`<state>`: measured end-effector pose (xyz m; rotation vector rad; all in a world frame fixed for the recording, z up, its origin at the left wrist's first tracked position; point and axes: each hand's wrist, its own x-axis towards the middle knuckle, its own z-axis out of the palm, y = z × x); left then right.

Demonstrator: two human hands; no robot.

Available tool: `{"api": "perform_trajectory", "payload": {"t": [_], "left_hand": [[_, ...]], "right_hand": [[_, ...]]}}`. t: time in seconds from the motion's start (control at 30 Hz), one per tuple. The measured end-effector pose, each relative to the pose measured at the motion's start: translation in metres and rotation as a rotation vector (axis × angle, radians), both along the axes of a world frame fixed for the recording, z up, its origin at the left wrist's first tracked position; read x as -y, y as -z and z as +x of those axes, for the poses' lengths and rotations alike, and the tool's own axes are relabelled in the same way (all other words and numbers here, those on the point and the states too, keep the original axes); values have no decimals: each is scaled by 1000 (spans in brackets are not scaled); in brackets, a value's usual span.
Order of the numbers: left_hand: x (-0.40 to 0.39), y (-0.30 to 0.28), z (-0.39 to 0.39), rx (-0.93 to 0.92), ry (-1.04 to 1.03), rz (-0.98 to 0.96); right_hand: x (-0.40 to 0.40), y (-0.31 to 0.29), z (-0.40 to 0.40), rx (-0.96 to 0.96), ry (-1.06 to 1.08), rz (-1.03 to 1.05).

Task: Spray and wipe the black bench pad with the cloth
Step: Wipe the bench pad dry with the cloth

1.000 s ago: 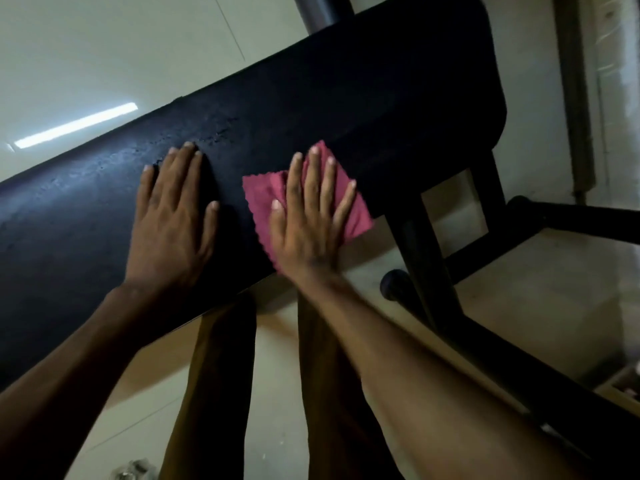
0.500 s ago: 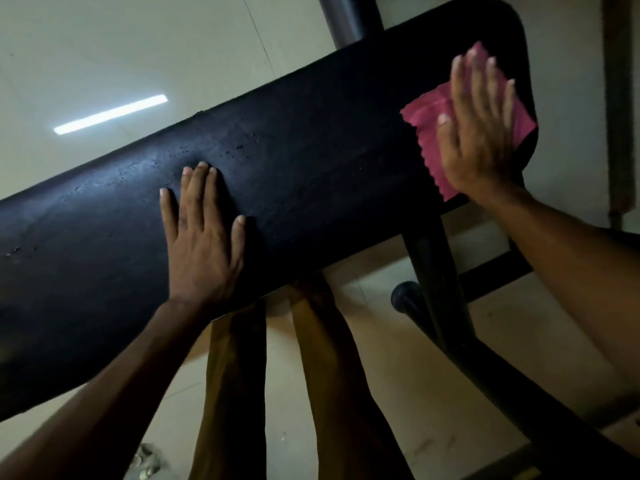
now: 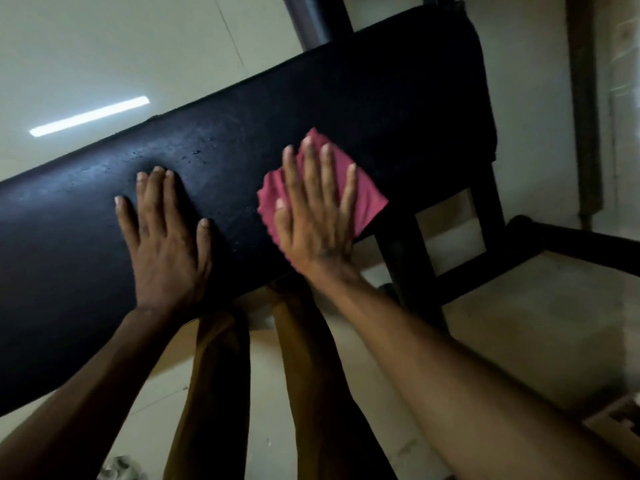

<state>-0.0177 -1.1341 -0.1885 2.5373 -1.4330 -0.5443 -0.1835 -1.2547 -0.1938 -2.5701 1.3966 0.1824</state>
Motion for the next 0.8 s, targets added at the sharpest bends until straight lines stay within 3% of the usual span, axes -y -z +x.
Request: {"api": "perform_trajectory", "payload": {"t": [0.17, 0.3, 0.4, 0.47, 0.6, 0.67, 0.73, 0.8], "left_hand": [[-6, -2, 5, -33, 55, -36], [-15, -5, 19, -69, 117, -48], [-24, -7, 30, -115, 28, -119], [-35, -9, 37, -91, -60, -158], [-70, -4, 58, -16, -155, -161], [-91, -1, 67, 26, -165, -145], [-113, 0, 74, 52, -183, -105], [-134, 2, 77, 72, -193, -60]], "right_hand": [[-68, 1, 15, 34, -81, 26], [-56, 3, 5, 97, -165, 4], [-32, 2, -8, 72, -265, -33], [-15, 5, -13, 37, -133, -106], [-21, 9, 30, -15, 384, -218], [-47, 9, 60, 20, 453, -218], [-92, 9, 83, 65, 278, -149], [-142, 3, 97, 85, -50, -28]]}}
